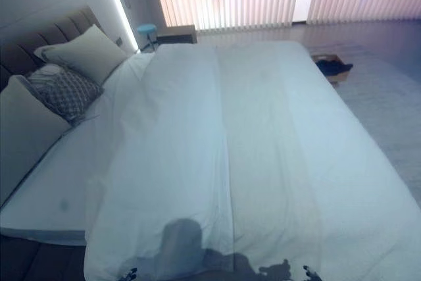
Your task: Make the bed
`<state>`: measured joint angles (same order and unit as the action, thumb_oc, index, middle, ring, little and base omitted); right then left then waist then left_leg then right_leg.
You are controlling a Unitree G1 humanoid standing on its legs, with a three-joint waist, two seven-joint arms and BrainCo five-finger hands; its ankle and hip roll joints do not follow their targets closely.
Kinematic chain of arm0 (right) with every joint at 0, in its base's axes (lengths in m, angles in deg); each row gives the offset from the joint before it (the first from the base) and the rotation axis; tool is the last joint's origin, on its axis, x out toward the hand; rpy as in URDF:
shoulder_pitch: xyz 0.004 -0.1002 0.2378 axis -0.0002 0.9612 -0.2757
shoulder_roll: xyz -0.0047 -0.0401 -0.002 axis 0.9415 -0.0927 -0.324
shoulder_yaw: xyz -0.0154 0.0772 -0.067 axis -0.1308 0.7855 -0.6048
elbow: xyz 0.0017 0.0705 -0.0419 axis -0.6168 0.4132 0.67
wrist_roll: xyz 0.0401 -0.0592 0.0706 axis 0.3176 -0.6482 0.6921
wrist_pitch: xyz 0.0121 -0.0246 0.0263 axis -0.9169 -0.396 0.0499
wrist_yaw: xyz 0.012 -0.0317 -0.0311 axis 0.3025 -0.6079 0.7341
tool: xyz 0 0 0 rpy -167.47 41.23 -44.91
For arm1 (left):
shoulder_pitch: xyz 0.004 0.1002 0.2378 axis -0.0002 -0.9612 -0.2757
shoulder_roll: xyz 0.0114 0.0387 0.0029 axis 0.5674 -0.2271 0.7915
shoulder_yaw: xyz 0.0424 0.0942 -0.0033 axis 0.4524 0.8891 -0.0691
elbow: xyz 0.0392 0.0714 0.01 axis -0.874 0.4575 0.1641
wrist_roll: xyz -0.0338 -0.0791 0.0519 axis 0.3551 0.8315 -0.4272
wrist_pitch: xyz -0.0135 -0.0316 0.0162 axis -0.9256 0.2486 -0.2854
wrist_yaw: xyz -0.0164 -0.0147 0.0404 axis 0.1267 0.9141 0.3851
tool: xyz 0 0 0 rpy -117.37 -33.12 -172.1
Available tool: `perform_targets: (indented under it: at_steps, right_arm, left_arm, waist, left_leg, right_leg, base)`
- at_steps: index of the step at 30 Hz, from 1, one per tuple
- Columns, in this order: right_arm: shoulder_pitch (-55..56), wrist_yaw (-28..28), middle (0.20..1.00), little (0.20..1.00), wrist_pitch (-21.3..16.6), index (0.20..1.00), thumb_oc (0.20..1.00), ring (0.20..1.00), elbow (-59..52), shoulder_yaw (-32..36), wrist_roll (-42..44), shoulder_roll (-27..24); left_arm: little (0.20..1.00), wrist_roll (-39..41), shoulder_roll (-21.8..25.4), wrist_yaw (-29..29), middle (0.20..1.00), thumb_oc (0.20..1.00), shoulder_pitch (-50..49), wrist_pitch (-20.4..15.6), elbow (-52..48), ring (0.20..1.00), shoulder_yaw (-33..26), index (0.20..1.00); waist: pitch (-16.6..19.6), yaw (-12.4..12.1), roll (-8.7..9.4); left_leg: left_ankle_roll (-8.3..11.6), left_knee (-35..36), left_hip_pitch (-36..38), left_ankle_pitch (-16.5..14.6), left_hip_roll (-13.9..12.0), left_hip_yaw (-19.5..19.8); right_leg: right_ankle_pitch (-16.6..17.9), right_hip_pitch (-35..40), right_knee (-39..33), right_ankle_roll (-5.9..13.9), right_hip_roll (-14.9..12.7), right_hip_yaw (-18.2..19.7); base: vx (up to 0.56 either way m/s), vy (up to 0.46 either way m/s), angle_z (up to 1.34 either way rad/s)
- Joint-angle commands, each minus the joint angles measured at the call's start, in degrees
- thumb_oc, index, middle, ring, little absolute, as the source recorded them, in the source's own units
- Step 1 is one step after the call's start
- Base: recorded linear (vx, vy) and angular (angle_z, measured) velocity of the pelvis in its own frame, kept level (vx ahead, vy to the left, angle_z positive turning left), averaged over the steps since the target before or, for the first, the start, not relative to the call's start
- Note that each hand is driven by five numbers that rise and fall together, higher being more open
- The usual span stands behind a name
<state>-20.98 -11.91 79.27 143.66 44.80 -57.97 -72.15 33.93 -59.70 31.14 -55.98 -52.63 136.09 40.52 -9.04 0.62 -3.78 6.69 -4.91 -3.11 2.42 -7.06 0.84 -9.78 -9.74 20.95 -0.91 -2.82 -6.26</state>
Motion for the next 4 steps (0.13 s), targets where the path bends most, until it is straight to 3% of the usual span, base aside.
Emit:
perform_targets:
  at_steps: [1, 4]
  right_arm:
    - [-2.7, -0.8, 1.0, 1.0, 0.0, 1.0, 1.0, 1.0, -0.1, -1.4, -1.1, 0.1]
    - [-2.2, -1.6, 1.0, 1.0, 0.3, 1.0, 1.0, 1.0, 0.4, -2.0, -1.6, 1.2]
  left_arm:
    - [1.0, -3.0, 1.2, -0.5, 1.0, 1.0, 1.4, -0.7, -0.7, 1.0, -1.4, 1.0]
    - [1.0, -5.4, 1.0, 1.3, 1.0, 1.0, 1.0, -0.5, -0.1, 1.0, 0.5, 1.0]
  waist:
    - [-1.3, -0.2, 3.91]
    - [0.9, 0.2, 4.19]
  left_leg:
    - [-2.63, -0.6, 2.2, -0.4, 7.2, 0.6]
    - [-3.59, 2.8, 5.1, -1.1, 7.0, -0.7]
  right_leg:
    - [7.5, 9.8, -14.9, 5.38, 1.6, 1.3]
    - [8.6, 11.4, -17.7, 5.76, 2.1, 2.8]
  base:
    - [0.07, 0.025, -0.23]
    - [0.08, 0.042, -0.36]
